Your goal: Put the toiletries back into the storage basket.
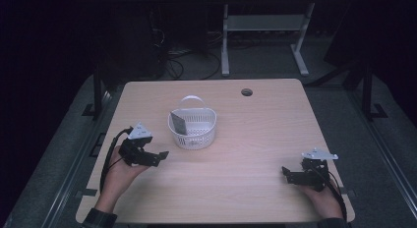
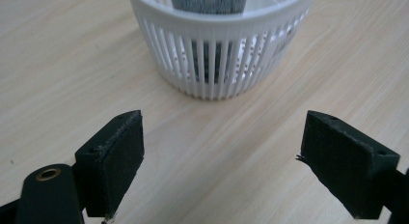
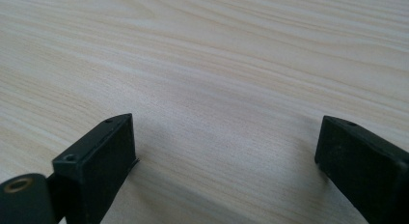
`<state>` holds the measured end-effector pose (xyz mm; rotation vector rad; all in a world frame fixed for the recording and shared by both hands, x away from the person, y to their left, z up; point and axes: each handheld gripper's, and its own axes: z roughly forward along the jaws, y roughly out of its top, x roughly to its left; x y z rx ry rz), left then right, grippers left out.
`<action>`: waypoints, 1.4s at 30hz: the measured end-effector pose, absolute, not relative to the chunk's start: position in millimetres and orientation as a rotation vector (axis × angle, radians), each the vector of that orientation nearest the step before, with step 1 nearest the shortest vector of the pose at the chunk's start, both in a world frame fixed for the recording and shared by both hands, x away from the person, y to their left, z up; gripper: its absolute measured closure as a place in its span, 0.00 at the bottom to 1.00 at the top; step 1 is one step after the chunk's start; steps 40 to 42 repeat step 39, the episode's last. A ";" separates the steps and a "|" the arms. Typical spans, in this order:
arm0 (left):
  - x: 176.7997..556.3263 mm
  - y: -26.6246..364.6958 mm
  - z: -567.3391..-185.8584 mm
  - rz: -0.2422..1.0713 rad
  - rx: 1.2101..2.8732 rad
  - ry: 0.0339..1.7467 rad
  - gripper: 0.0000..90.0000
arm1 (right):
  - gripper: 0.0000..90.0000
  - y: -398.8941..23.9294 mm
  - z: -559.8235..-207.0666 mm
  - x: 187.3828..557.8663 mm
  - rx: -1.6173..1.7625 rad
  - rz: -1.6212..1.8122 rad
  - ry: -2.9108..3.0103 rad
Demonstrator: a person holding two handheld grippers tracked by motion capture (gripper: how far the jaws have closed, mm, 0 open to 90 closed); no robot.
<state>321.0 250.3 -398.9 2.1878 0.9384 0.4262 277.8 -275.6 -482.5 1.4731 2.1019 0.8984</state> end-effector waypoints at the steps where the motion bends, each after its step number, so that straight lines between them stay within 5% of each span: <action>1: 319.6 251.9 -402.5 0.422 2.189 0.940 0.16 | 0.07 -275.6 -482.5 277.8 1.473 0.898 2.102; 17: 301.0 270.5 -457.9 0.419 2.193 1.024 0.16 | 0.07 -275.6 -482.5 277.8 1.473 0.898 2.102; 42: 294.8 279.4 -475.2 0.443 2.149 1.006 0.15 | 0.07 -275.6 -482.5 277.8 1.473 0.897 2.101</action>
